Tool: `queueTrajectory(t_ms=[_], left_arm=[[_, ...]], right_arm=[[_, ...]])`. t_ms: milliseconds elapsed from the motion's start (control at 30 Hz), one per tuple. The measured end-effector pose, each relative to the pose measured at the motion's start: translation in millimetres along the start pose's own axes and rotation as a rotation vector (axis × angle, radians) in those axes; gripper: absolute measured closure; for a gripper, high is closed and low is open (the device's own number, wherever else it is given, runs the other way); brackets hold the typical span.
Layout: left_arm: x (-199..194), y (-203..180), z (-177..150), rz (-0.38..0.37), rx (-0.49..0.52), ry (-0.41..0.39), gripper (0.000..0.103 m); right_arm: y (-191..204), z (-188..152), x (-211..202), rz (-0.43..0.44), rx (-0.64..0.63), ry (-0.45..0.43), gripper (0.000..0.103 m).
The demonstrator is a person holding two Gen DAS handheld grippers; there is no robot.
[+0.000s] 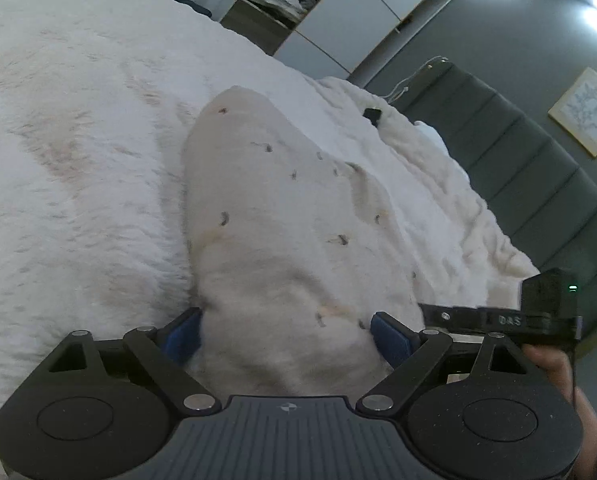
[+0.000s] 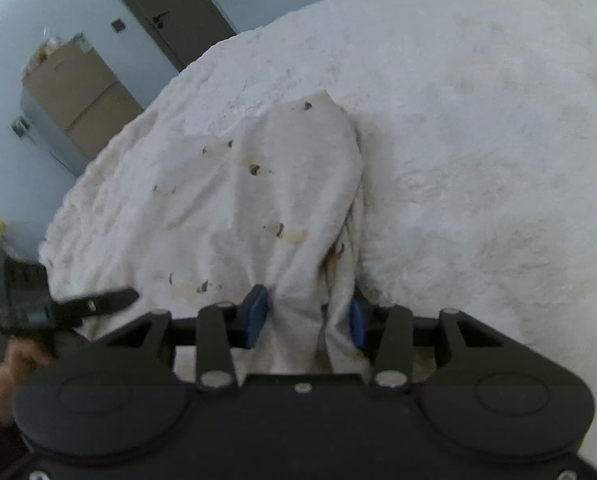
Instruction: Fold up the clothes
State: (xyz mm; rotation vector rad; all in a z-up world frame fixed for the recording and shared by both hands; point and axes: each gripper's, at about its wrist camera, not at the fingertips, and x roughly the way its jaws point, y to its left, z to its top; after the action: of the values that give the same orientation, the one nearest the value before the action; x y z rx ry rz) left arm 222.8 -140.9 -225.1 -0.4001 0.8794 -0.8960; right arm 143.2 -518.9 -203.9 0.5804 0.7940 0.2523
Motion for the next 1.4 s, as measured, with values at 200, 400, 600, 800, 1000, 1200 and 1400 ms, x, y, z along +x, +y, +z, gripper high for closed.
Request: queueTrajectory(t_ms=[200,400,600,800,1000,1200,1400], left_arm=[[16.0,-1.2,12.1,0.025,-0.004,0.059,0.016],[-1.9,-27.8,14.3,0.119,0.074,0.003,0.069],[-30.1,-63.3,11.1,0.086,0.117,-0.057,0.074],[-74.8,-88.7,-1.3,0.093,0.160,-0.102,0.075],[-120.9,-75.4,13.4,0.089,0.130,-0.162,0.075],[-163.0,-61.5,69.2,0.146,0.155,-0.259,0.075],[-180.3,-21.6,157.7,0.232,0.183,-0.244,0.064]], right_arm=[[-14.2,-0.9,14.0,0.037,0.128,-0.015,0.079],[35.0,-1.8,-0.3,-0.015,-0.021,-0.111,0.091],[116.2,-20.3,-24.5,-0.026,-0.207,-0.180,0.092],[164.0,-45.9,-41.6,-0.026,-0.239,-0.216,0.092],[197.6,-39.7,-51.6,0.023,-0.238,-0.228,0.092],[256.4,-9.8,-29.9,0.076,-0.314,-0.259,0.092],[310.7,59.7,19.3,0.073,-0.267,-0.292,0.086]])
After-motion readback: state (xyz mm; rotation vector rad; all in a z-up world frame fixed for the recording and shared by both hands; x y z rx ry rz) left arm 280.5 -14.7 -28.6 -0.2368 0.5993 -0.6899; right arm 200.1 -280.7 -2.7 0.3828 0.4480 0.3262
